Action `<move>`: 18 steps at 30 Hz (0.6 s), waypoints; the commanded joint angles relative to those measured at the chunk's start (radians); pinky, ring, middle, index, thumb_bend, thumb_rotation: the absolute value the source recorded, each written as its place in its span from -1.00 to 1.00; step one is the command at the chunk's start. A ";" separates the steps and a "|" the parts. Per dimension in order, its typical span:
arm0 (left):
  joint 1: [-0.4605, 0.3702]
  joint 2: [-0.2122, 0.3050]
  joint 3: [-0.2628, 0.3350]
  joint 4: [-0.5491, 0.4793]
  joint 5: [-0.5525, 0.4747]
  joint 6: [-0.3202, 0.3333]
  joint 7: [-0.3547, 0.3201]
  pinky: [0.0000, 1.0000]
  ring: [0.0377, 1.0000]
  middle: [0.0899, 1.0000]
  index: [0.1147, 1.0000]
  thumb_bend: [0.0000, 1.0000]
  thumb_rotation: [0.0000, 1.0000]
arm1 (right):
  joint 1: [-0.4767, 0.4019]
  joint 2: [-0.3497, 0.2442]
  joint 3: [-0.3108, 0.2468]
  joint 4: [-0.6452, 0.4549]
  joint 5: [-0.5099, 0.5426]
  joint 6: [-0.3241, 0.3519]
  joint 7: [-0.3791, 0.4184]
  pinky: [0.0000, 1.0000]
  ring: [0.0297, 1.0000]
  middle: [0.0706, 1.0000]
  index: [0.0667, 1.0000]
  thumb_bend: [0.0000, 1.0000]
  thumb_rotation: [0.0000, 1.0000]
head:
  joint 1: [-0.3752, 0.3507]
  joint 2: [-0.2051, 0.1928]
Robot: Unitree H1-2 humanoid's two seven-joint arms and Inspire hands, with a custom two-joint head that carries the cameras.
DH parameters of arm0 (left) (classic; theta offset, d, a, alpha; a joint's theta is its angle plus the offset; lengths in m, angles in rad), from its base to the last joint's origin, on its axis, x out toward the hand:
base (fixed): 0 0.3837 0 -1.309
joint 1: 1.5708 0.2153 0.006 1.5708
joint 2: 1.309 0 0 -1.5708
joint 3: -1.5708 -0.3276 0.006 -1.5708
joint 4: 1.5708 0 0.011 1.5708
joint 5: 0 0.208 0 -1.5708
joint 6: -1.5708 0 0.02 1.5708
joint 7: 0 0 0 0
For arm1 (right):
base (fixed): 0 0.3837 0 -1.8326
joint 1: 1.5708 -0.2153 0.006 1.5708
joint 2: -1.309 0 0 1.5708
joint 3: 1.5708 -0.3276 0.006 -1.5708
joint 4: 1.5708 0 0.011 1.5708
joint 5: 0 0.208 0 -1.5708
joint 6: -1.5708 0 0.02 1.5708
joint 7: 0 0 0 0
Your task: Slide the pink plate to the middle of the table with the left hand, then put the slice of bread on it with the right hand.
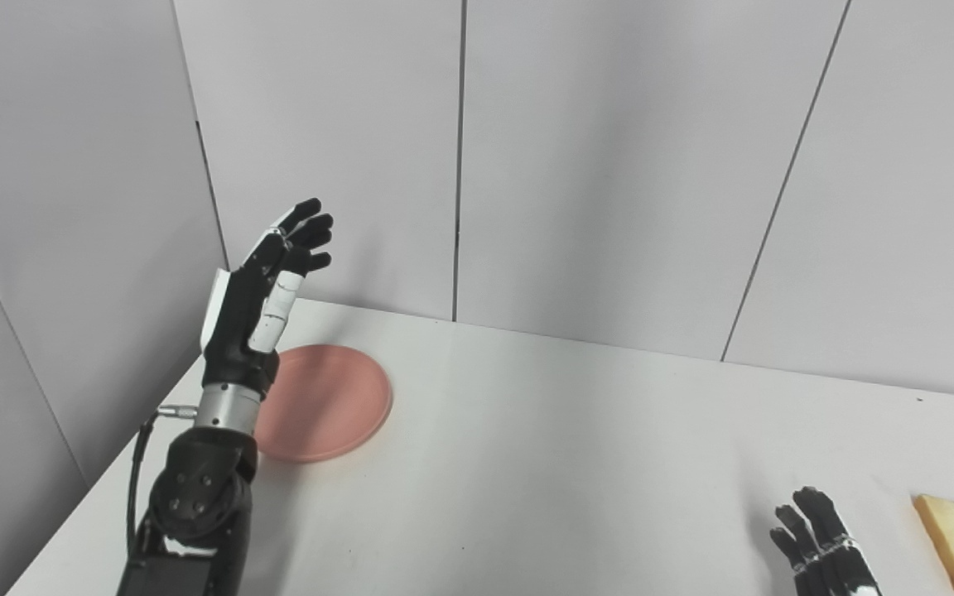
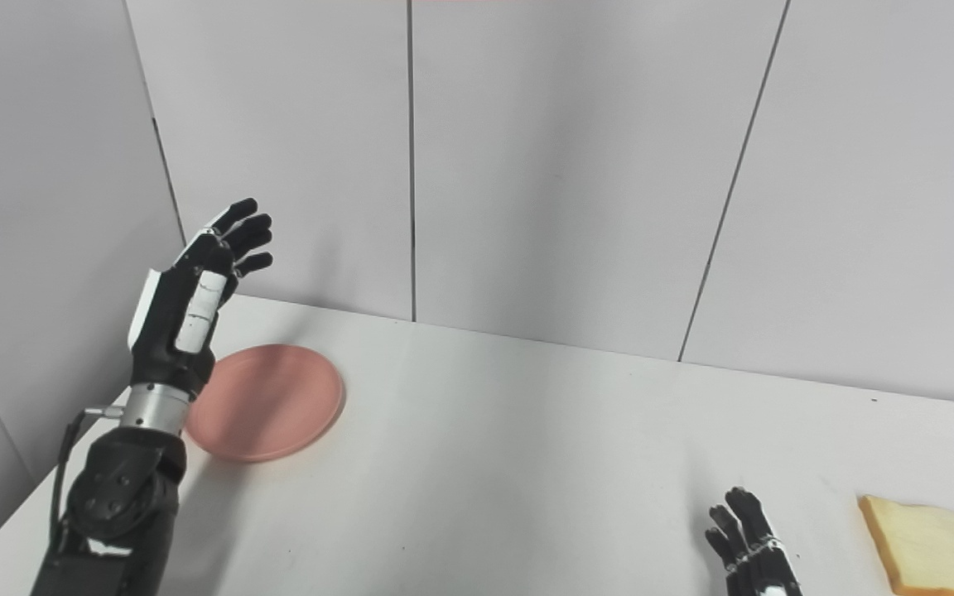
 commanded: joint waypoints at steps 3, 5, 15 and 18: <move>-0.138 0.110 0.020 0.148 0.041 -0.173 0.009 0.46 0.62 0.61 0.54 0.80 0.70 | 0.023 -0.012 -0.013 0.212 -0.009 -0.059 0.012 0.85 0.83 0.86 0.76 0.56 0.80 | -0.004 0.001; -0.161 0.133 0.024 0.235 0.033 -0.211 0.006 0.43 0.61 0.60 0.52 0.80 0.68 | 0.023 -0.011 -0.013 0.210 -0.006 -0.055 0.013 0.85 0.83 0.86 0.76 0.59 0.78 | -0.007 0.002; -0.221 0.177 0.071 0.455 -0.054 -0.237 -0.024 0.52 0.64 0.59 0.45 0.83 0.56 | 0.028 -0.009 -0.015 0.195 -0.006 -0.036 0.004 0.84 0.82 0.84 0.75 0.63 0.75 | -0.007 0.009; -0.245 0.185 0.089 0.540 -0.087 -0.269 -0.034 0.54 0.68 0.59 0.45 0.85 0.53 | 0.029 -0.009 -0.014 0.194 -0.013 -0.039 0.000 0.83 0.81 0.84 0.75 0.63 0.76 | -0.007 0.015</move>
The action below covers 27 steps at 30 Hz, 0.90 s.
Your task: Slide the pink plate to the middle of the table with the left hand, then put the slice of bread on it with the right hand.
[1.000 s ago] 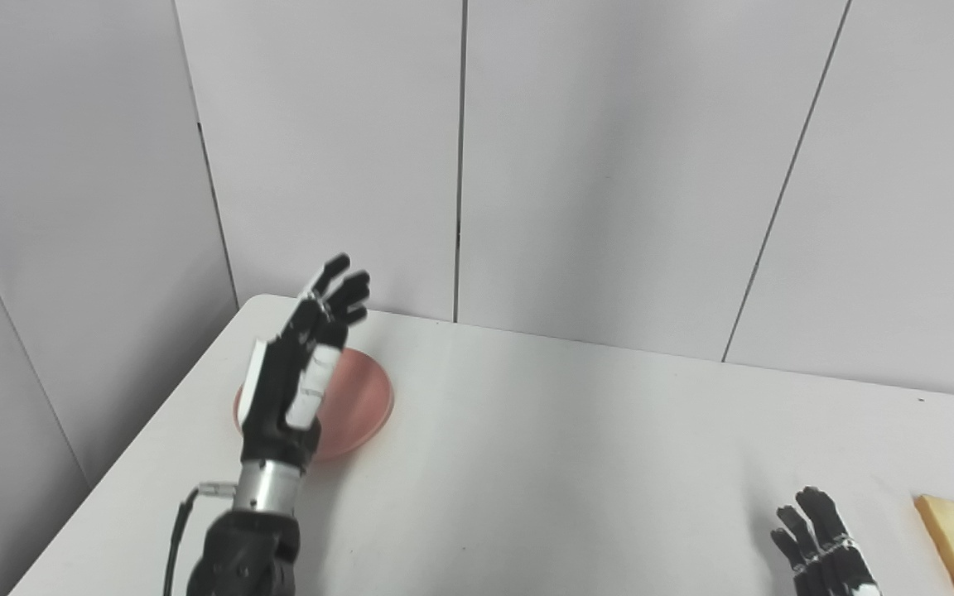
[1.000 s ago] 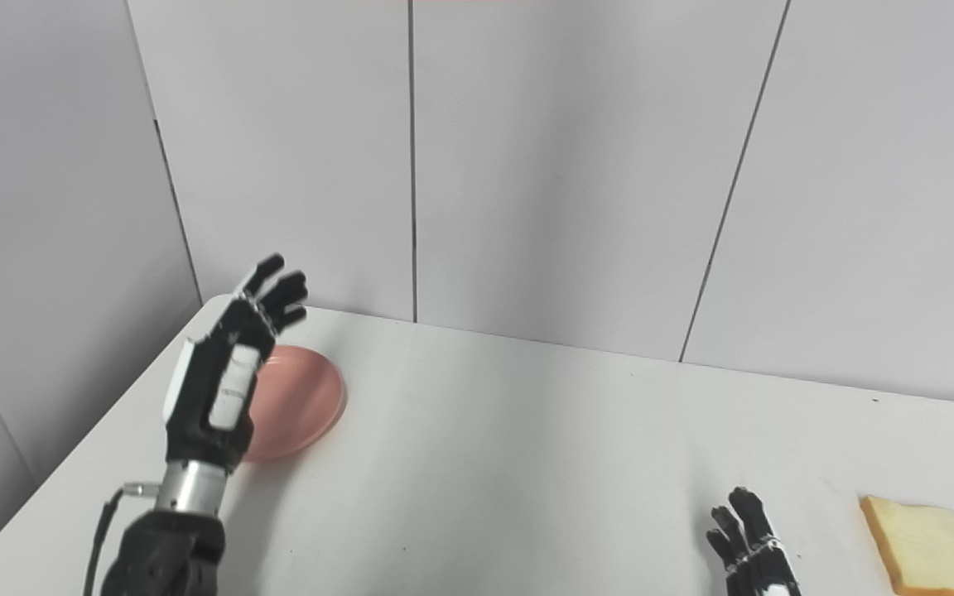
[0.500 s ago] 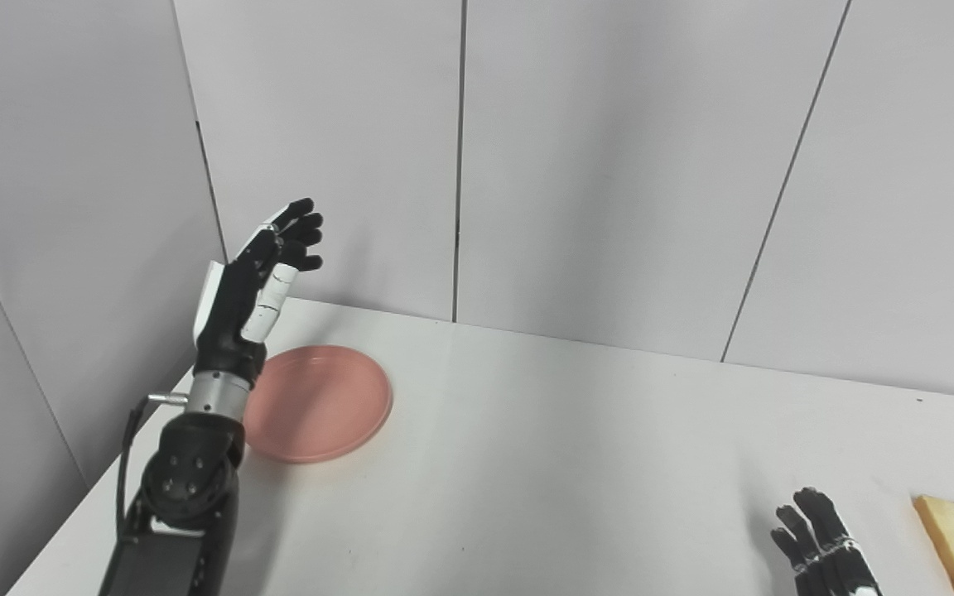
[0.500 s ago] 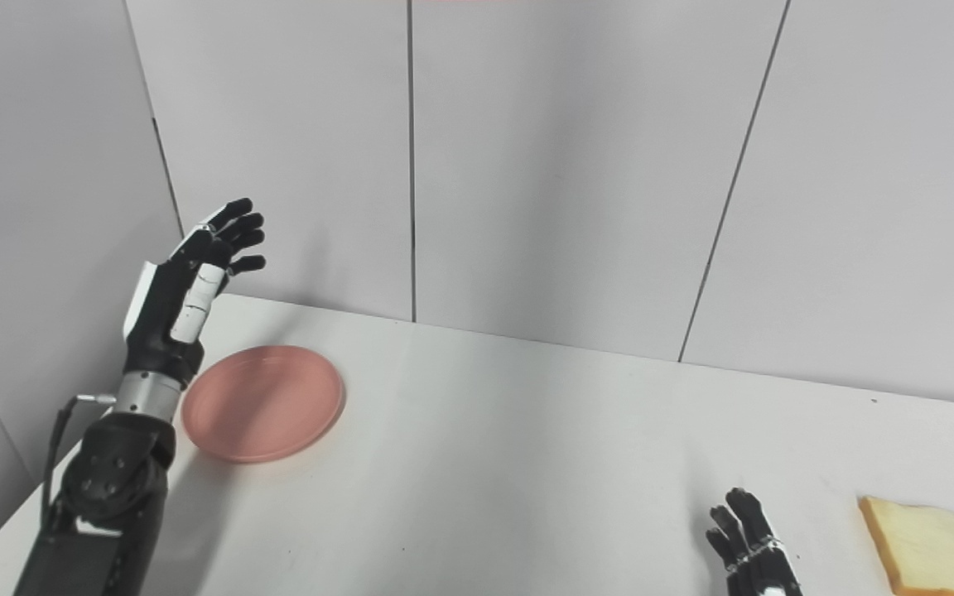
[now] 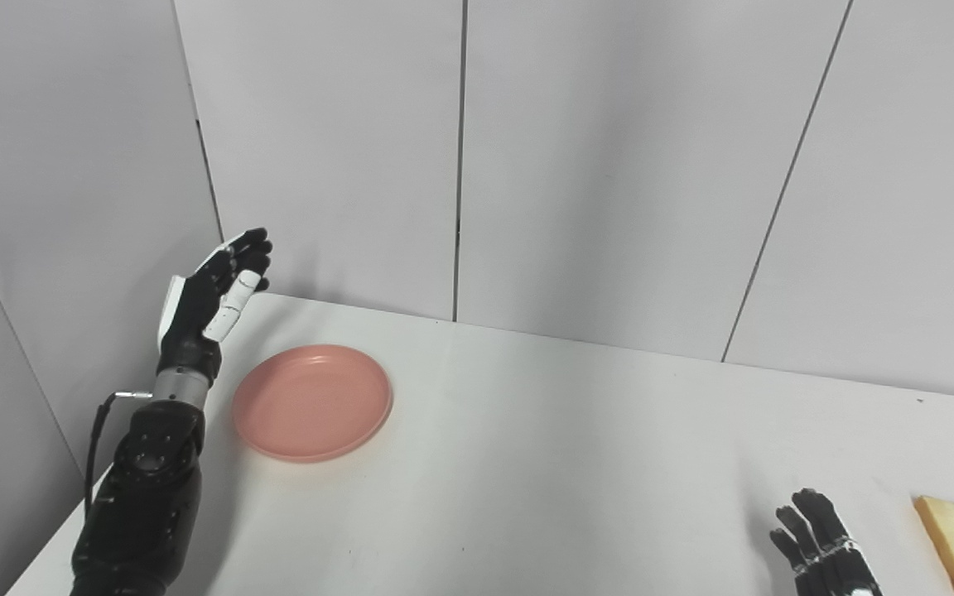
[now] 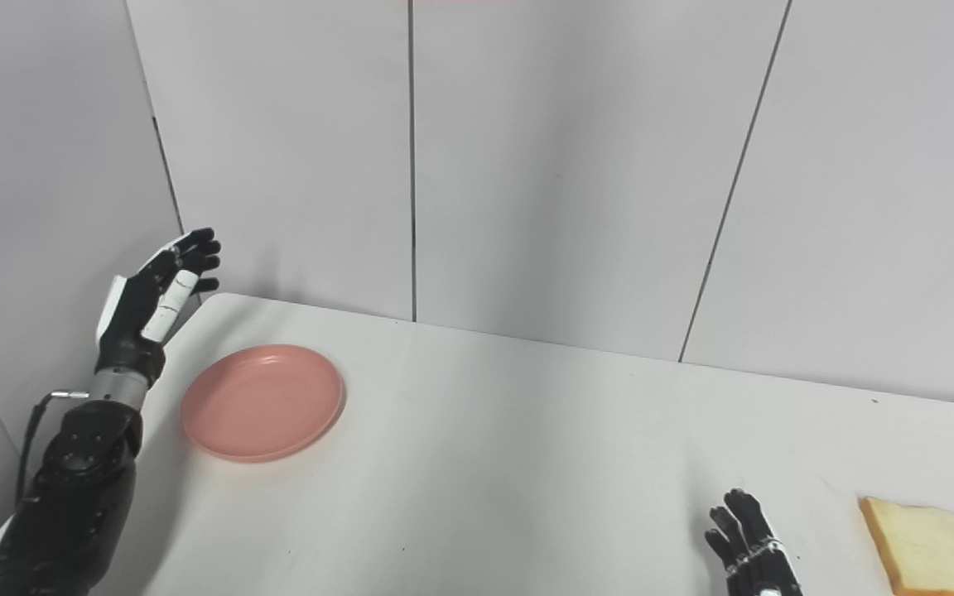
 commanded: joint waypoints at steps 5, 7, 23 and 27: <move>-0.156 0.062 0.064 0.160 -0.110 -0.144 -0.040 0.58 0.67 0.62 0.51 0.84 0.50 | 0.030 -0.014 -0.010 0.189 -0.028 -0.048 0.003 0.83 0.82 0.85 0.76 0.61 0.78 | 0.001 0.011; -0.172 0.064 0.070 0.226 -0.126 -0.160 -0.049 0.57 0.67 0.65 0.56 0.81 0.53 | 0.031 -0.019 -0.005 0.189 -0.043 -0.059 0.003 0.83 0.82 0.84 0.77 0.60 0.80 | 0.000 0.014; -0.209 0.060 0.088 0.451 -0.177 -0.199 -0.080 0.62 0.72 0.65 0.64 0.84 0.45 | 0.052 -0.032 0.003 0.153 -0.091 -0.082 -0.002 0.78 0.77 0.78 0.72 0.66 0.79 | -0.010 0.049; -0.196 0.045 0.085 0.450 -0.183 -0.189 -0.070 0.61 0.71 0.65 0.64 0.78 0.44 | 0.055 -0.033 0.004 0.148 -0.090 -0.085 0.000 0.75 0.76 0.78 0.72 0.65 0.78 | -0.015 0.055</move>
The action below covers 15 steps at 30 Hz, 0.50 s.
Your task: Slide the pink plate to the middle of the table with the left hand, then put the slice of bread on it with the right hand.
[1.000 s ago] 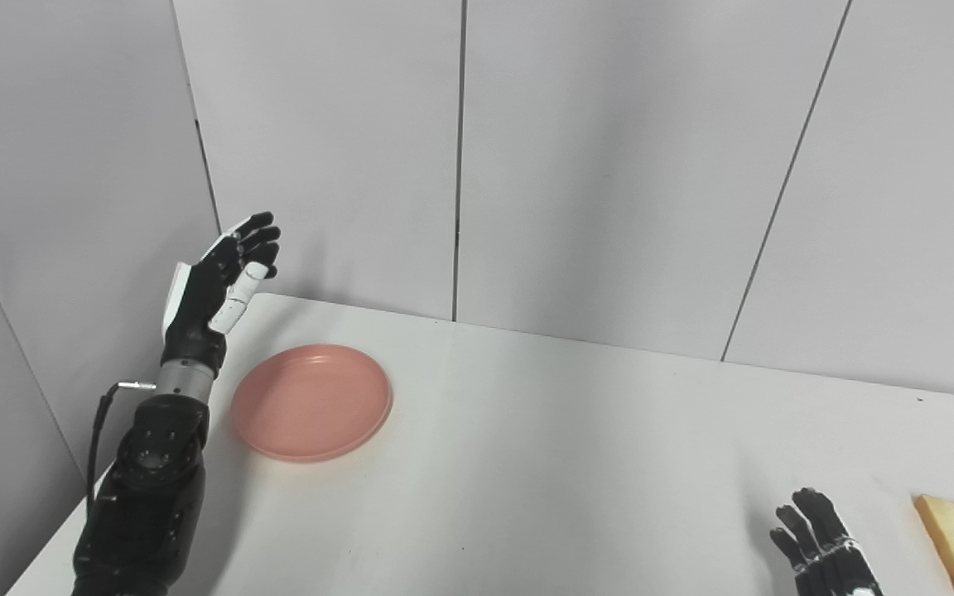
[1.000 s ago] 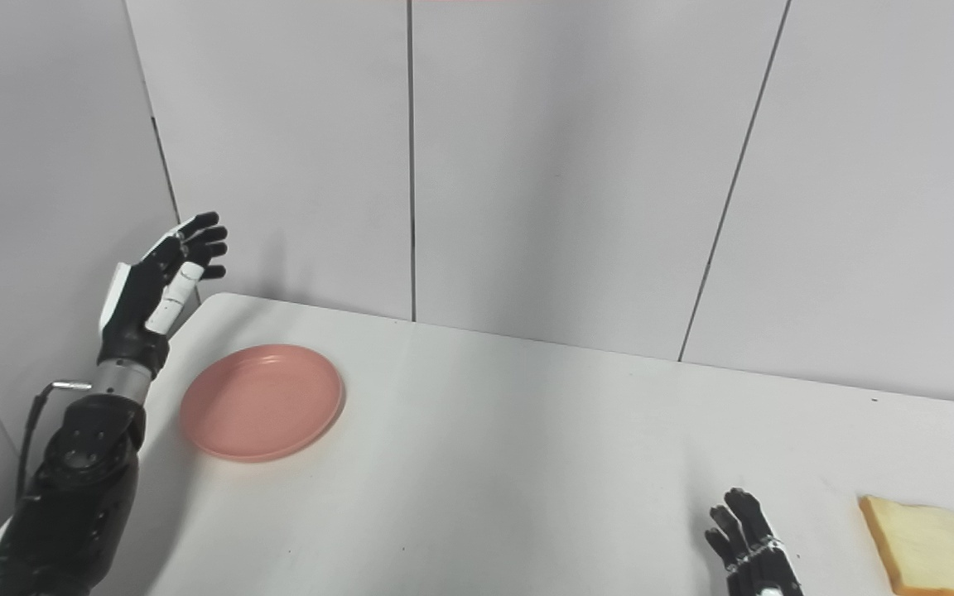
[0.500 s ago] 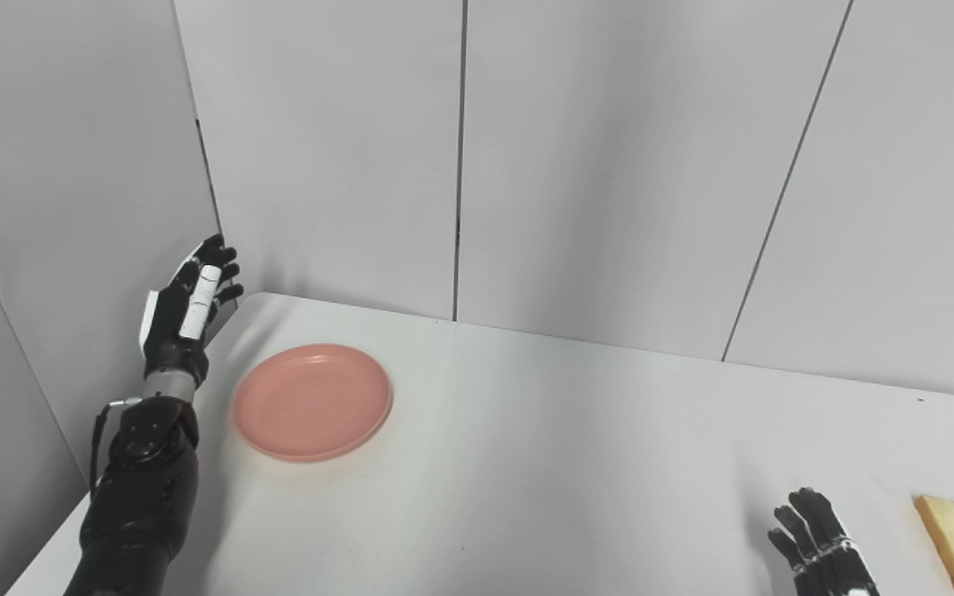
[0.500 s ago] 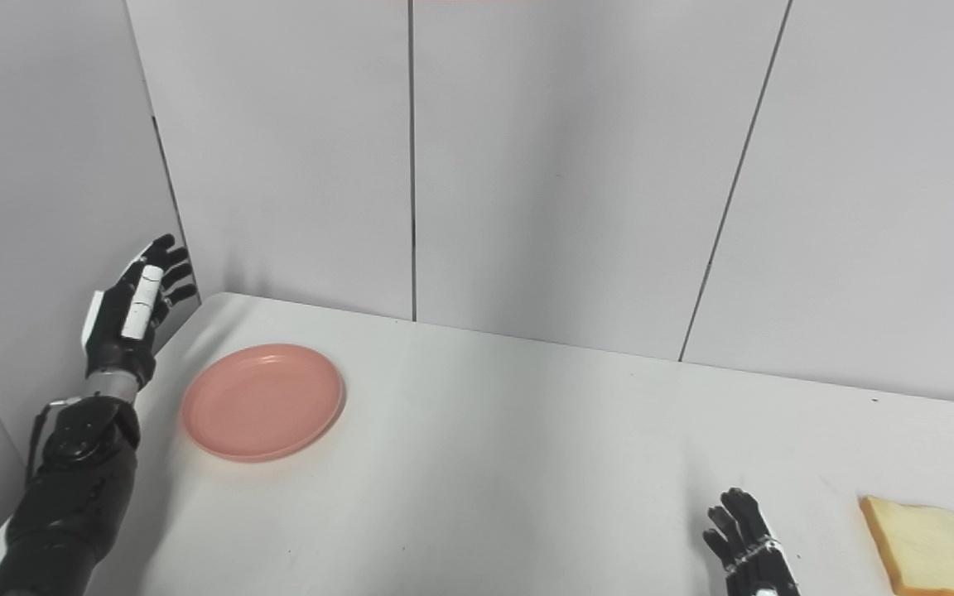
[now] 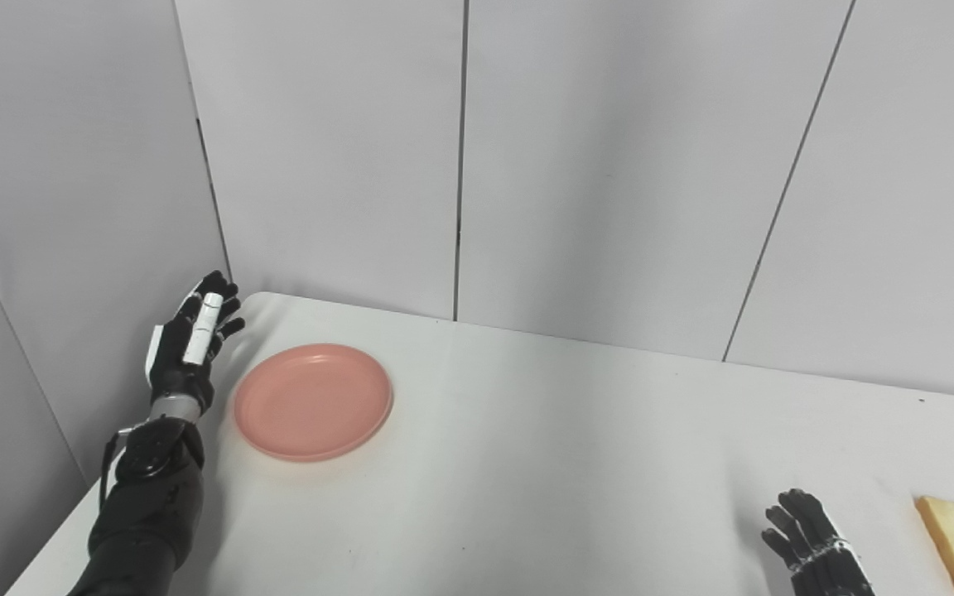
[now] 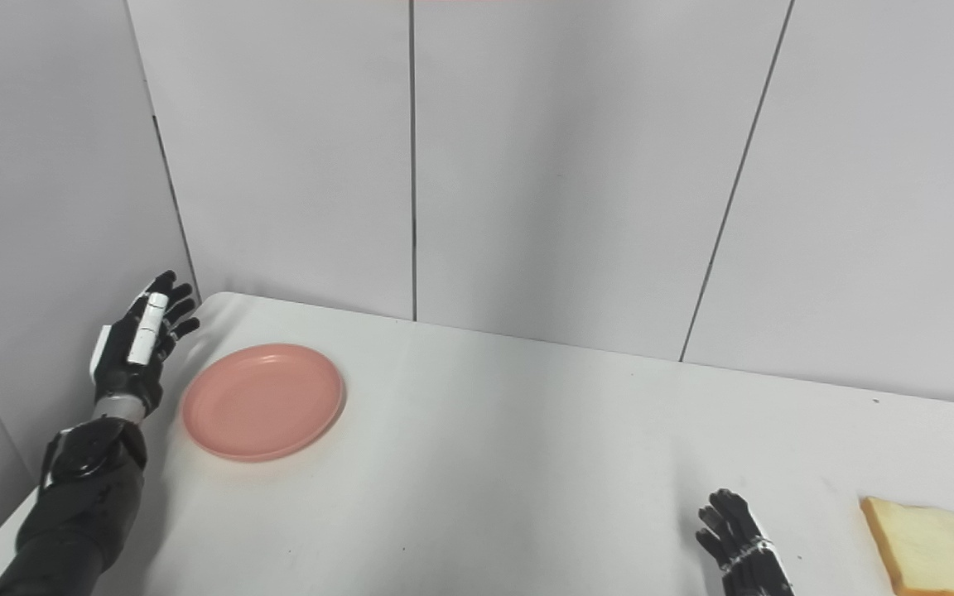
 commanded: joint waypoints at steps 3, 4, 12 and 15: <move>-0.057 0.022 -0.003 -0.005 -0.005 -0.058 -0.002 0.60 0.71 0.67 0.66 0.76 0.44 | 0.042 -0.030 -0.011 0.144 -0.001 -0.030 0.011 0.75 0.76 0.78 0.72 0.63 0.77 | -0.003 0.005; -0.054 0.018 -0.006 -0.004 -0.003 -0.060 0.001 0.64 0.71 0.66 0.64 0.76 0.44 | 0.043 -0.029 -0.012 0.143 0.000 -0.028 0.010 0.75 0.76 0.77 0.71 0.63 0.77 | -0.003 0.005; -0.038 -0.005 -0.034 0.020 0.010 -0.092 -0.009 0.69 0.74 0.69 0.67 0.64 0.51 | 0.046 -0.027 -0.011 0.137 0.003 -0.024 0.009 0.75 0.77 0.78 0.72 0.59 0.78 | -0.011 0.011; -0.039 -0.018 -0.029 0.020 -0.012 -0.089 -0.017 0.77 0.75 0.69 0.67 0.73 0.46 | 0.049 -0.027 -0.011 0.131 0.006 -0.018 0.009 0.76 0.78 0.79 0.72 0.59 0.78 | -0.011 0.013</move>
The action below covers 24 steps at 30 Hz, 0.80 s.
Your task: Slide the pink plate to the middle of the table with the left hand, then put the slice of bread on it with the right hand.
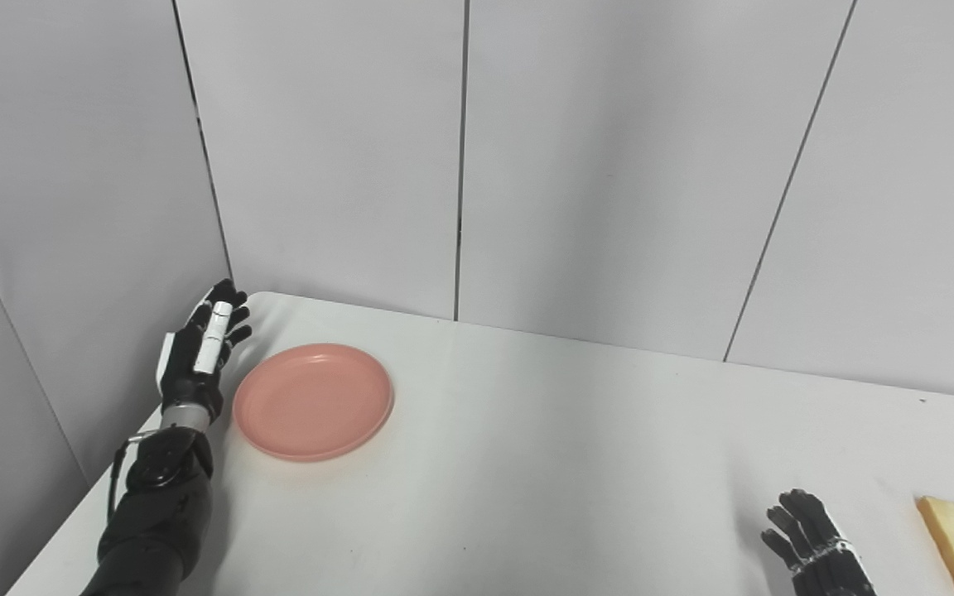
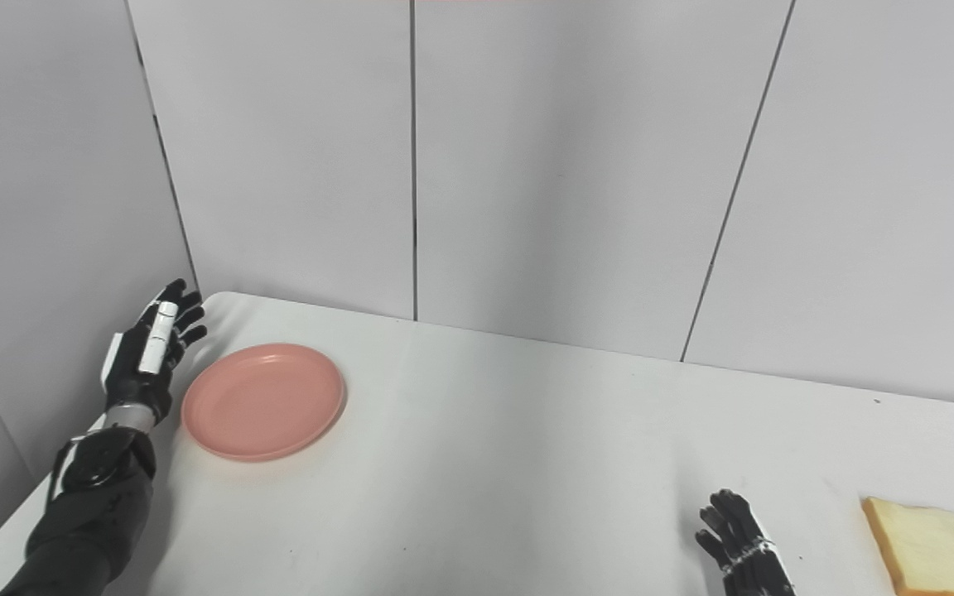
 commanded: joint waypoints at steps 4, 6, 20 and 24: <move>-0.044 0.000 0.003 -0.006 -0.019 -0.039 -0.023 0.77 0.75 0.69 0.65 0.74 0.47 | 0.045 -0.030 -0.011 0.134 0.005 -0.024 0.014 0.76 0.78 0.79 0.74 0.59 0.79 | 0.001 0.002; -0.043 0.000 0.002 -0.003 -0.024 -0.034 -0.031 0.77 0.77 0.70 0.65 0.70 0.47 | 0.046 -0.031 -0.011 0.131 0.008 -0.021 0.014 0.76 0.78 0.79 0.73 0.62 0.78 | -0.001 0.005; -0.042 -0.002 -0.020 0.073 -0.017 -0.055 -0.058 0.77 0.73 0.68 0.66 0.76 0.50 | 0.054 -0.035 -0.012 0.115 0.015 -0.009 0.015 0.77 0.78 0.80 0.73 0.61 0.78 | -0.004 0.022; -0.038 -0.006 -0.025 0.078 -0.023 -0.051 -0.073 0.75 0.75 0.71 0.67 0.71 0.48 | 0.055 -0.037 -0.011 0.115 0.013 -0.009 0.015 0.78 0.79 0.80 0.74 0.59 0.79 | -0.006 0.023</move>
